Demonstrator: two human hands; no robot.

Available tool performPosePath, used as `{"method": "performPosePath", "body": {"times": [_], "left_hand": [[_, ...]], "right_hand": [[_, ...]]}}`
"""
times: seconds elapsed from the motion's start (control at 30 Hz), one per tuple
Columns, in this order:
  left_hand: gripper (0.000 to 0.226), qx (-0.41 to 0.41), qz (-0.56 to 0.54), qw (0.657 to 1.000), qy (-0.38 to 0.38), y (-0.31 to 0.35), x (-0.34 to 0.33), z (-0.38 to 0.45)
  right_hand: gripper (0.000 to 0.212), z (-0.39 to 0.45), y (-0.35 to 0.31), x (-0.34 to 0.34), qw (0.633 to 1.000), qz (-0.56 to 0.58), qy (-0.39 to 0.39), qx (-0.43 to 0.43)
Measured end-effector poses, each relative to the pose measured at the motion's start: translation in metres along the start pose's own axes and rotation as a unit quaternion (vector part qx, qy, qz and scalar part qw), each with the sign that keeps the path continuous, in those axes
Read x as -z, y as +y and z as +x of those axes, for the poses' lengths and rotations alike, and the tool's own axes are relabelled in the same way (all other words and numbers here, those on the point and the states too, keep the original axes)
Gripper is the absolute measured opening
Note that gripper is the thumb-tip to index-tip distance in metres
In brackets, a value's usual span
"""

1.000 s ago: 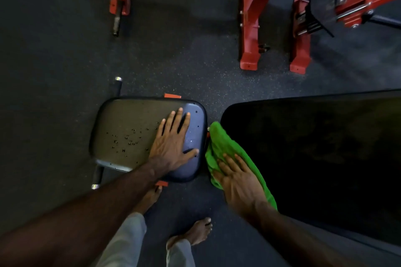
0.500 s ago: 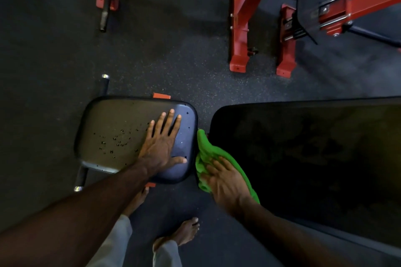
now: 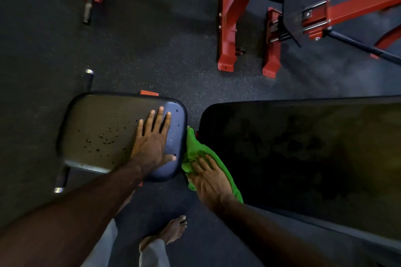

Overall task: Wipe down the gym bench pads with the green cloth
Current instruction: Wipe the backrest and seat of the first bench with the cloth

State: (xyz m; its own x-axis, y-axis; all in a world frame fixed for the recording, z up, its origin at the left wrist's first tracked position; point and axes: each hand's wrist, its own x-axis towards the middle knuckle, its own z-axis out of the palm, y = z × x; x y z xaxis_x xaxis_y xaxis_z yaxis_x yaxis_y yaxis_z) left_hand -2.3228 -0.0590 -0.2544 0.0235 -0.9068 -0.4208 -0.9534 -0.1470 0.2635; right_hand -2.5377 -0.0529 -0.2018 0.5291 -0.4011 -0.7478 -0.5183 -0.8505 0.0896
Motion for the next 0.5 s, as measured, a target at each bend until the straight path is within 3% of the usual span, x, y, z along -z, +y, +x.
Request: {"method": "performPosePath", "body": {"times": [0.2,0.33,0.5], "left_hand": [[0.146,0.013,0.005,1.000,0.003,0.004,0.000,0.000],[0.141,0.051,-0.012,0.999,0.005,0.028,0.005,-0.004],[0.124,0.030,-0.048,0.998,0.026,0.039,-0.011,-0.021]], "right_hand": [[0.051,-0.062,0.011,-0.024,0.999,0.001,0.047,0.023],[0.056,-0.088,0.022,-0.020,0.986,0.054,0.135,-0.076],[0.059,-0.071,0.012,-0.016,0.988,0.049,0.121,-0.082]]}}
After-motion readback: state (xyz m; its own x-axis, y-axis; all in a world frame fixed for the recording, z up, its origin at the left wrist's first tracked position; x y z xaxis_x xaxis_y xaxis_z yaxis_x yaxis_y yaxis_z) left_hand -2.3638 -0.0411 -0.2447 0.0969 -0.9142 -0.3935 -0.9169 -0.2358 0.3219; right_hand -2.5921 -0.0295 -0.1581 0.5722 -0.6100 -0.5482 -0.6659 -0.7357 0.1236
